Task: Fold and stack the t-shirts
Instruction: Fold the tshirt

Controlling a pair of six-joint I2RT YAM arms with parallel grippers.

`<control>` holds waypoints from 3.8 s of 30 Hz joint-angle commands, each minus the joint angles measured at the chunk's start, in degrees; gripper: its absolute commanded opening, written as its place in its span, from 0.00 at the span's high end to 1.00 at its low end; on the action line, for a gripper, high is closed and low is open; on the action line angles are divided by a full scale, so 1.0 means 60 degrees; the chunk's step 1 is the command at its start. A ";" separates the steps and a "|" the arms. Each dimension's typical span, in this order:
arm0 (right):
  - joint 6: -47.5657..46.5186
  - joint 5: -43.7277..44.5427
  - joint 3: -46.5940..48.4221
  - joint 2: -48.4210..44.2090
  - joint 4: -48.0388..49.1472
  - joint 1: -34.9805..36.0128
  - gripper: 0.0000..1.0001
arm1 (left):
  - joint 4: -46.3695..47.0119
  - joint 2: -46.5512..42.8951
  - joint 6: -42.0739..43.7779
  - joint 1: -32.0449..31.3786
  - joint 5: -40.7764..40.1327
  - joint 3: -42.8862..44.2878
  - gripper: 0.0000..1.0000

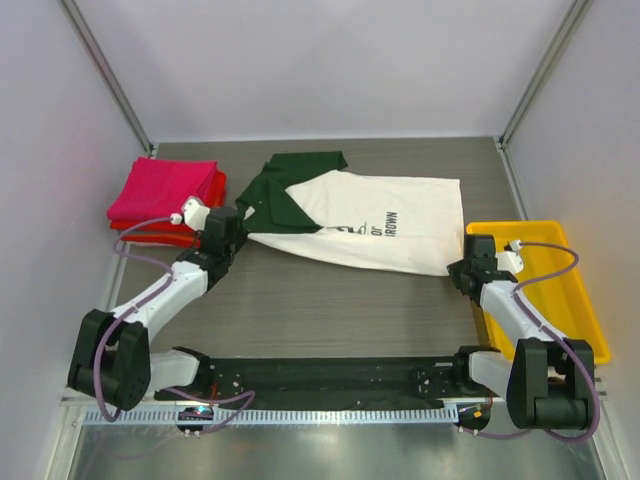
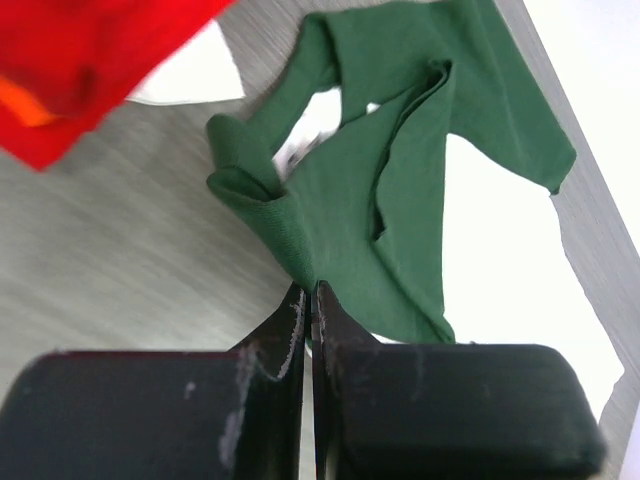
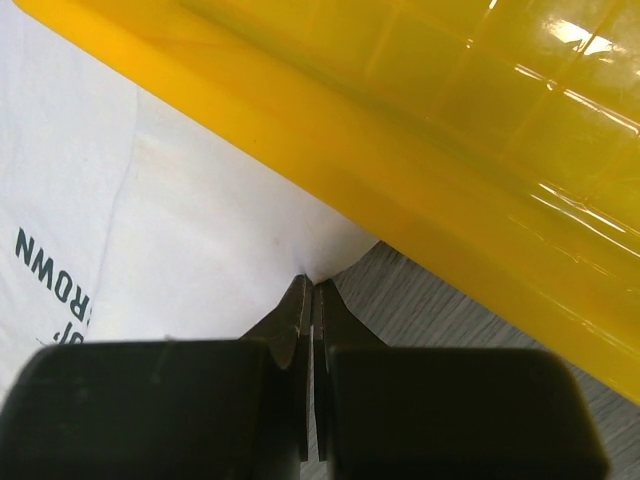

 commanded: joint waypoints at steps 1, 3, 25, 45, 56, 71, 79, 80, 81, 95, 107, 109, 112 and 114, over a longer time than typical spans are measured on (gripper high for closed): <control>-0.0185 0.0056 0.0523 0.0043 -0.0294 -0.0059 0.99 | -0.1619 -0.0658 -0.0053 0.0055 -0.1033 0.0471 1.00; -0.0127 0.0012 0.0727 0.0013 -0.0396 -0.0059 0.99 | -0.2174 -0.0834 -0.0127 0.0055 -0.1107 0.0706 1.00; -0.1049 -0.0765 0.9355 0.0268 -0.2565 -0.0132 0.99 | -0.4975 -0.1330 0.2305 0.0230 -0.1621 0.8895 1.00; -0.1724 -0.0119 1.1905 0.0684 -0.2726 -0.0132 0.99 | -0.5093 -0.1554 0.2056 0.0230 -0.1678 0.9510 1.00; -0.0846 -0.2005 1.4552 0.4284 -0.2169 -0.0878 0.99 | -0.4433 0.1667 0.1631 0.1533 -0.0112 1.2142 1.00; 0.0122 -0.4997 1.3815 0.6343 -0.0575 -0.2124 0.99 | -0.1770 0.3944 0.0108 0.3467 0.2964 1.2064 1.00; -0.0522 -0.5071 0.9259 0.4542 0.0306 -0.2373 0.99 | -0.0233 0.1614 0.0035 0.3512 0.3376 0.6030 1.00; -0.0580 -0.5056 0.8253 0.4163 0.0509 -0.2402 0.99 | -0.0041 0.1307 -0.0023 0.3526 0.3346 0.5415 1.00; -0.0639 -0.5056 0.7735 0.3985 0.0613 -0.2417 0.99 | 0.0062 0.0840 -0.0068 0.3512 0.3332 0.4248 1.00; -0.2367 -0.4911 0.1450 0.0295 0.0486 -0.3047 0.99 | 0.0344 -0.4458 0.0342 0.3512 0.3830 -0.2573 1.00; -0.2193 -0.3474 -0.1058 -0.4277 -0.2166 -0.3062 0.99 | -0.4769 -1.0793 -0.1208 0.3512 0.2892 -0.4771 0.98; -0.1989 -0.3489 -0.1292 -0.4775 -0.2461 -0.3062 0.99 | -0.5323 -1.1582 -0.1604 0.3512 0.2936 -0.5152 0.96; -0.1739 -0.3460 -0.1527 -0.5376 -0.3105 -0.3062 0.99 | -0.5839 -1.1661 -0.1766 0.3497 0.2863 -0.5343 0.96; -0.1417 -0.3329 -0.1615 -0.5713 -0.3588 -0.3062 0.98 | -0.6014 -1.1543 -0.1724 0.3497 0.2775 -0.5315 0.96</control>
